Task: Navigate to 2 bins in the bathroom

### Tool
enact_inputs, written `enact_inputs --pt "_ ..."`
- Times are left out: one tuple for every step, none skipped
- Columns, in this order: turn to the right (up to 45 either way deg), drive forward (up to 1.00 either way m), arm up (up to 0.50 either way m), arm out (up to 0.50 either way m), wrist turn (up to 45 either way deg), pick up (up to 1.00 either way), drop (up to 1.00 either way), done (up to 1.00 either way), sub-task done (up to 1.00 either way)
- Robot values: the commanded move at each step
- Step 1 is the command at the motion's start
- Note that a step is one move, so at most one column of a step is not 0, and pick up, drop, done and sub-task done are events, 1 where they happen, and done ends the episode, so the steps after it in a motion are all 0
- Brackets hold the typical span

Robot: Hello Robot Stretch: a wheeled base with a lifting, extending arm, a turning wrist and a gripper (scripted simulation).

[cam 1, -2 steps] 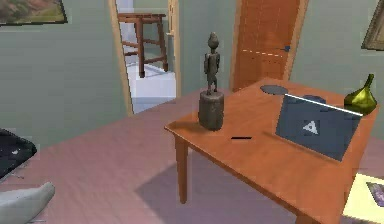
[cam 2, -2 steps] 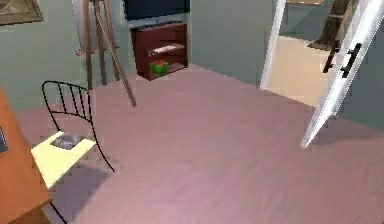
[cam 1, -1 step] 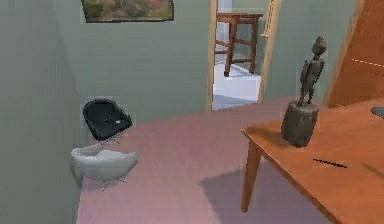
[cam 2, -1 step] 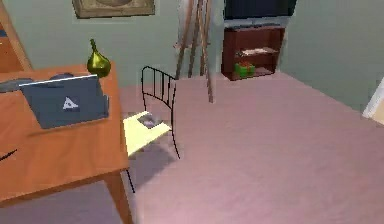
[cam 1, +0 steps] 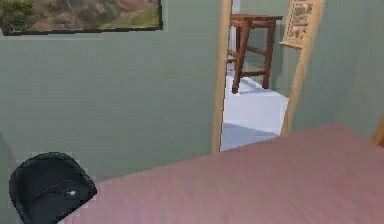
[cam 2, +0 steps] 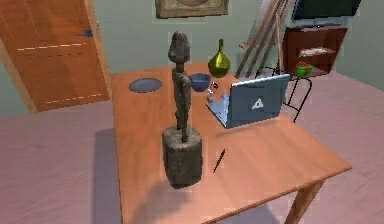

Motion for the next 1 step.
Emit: enact_inputs --pt "3.0 0.0 0.0 0.0 0.0 0.0 0.0 0.0 0.0"
